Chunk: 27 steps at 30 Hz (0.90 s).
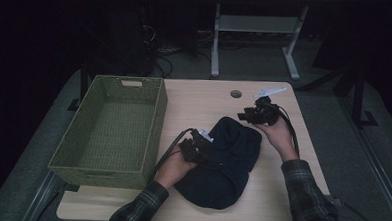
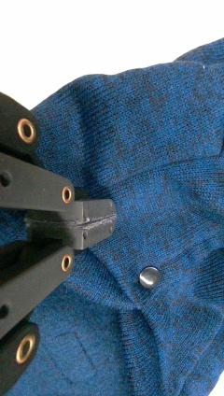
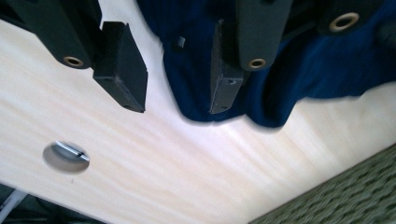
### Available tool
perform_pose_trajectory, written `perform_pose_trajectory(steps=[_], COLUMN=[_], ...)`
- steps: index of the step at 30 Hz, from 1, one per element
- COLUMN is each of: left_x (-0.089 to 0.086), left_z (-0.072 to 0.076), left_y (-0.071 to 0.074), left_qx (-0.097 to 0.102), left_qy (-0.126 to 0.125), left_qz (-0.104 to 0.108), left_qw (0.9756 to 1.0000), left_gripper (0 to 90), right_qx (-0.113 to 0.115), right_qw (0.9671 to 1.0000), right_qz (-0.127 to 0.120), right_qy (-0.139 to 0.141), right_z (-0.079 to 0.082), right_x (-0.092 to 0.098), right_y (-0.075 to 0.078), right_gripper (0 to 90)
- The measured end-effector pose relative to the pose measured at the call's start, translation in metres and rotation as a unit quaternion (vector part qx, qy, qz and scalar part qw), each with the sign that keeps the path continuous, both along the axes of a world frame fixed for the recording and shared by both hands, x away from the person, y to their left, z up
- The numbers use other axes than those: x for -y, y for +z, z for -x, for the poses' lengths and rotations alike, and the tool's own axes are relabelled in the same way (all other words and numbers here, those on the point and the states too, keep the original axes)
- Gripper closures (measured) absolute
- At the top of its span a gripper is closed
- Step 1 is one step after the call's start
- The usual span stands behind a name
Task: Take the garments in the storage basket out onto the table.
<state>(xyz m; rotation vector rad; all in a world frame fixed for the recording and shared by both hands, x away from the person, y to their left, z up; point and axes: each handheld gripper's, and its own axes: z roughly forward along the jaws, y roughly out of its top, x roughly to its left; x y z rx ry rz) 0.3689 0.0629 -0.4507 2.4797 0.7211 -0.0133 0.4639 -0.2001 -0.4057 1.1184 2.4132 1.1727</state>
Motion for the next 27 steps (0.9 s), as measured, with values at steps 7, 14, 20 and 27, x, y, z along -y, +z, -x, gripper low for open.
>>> perform_pose_trajectory(steps=[7,14,20,27], left_x=[0.0,0.0,0.0,0.0], left_z=[-0.001,-0.001,-0.001,-0.001], left_y=[-0.001,0.0,0.0,0.0], left_qx=[-0.002,-0.005,-0.008,-0.005], left_qy=[0.002,0.003,0.004,0.003], left_qz=[0.006,0.004,0.006,0.005], left_qw=[1.0,1.0,0.9999,1.0], left_gripper=[90.0,90.0,90.0,90.0], right_qx=[0.01,-0.035,-0.055,-0.075], right_qw=[0.9999,0.9993,0.998,0.9958], right_qz=[0.008,0.003,0.021,0.029], right_qy=[0.005,0.016,0.023,0.044], right_z=[-0.026,-0.035,-0.04,-0.041], right_x=[-0.012,-0.019,-0.031,-0.036], right_y=[-0.007,-0.031,-0.046,-0.056], right_gripper=[59.5,58.5,57.5,79.4])
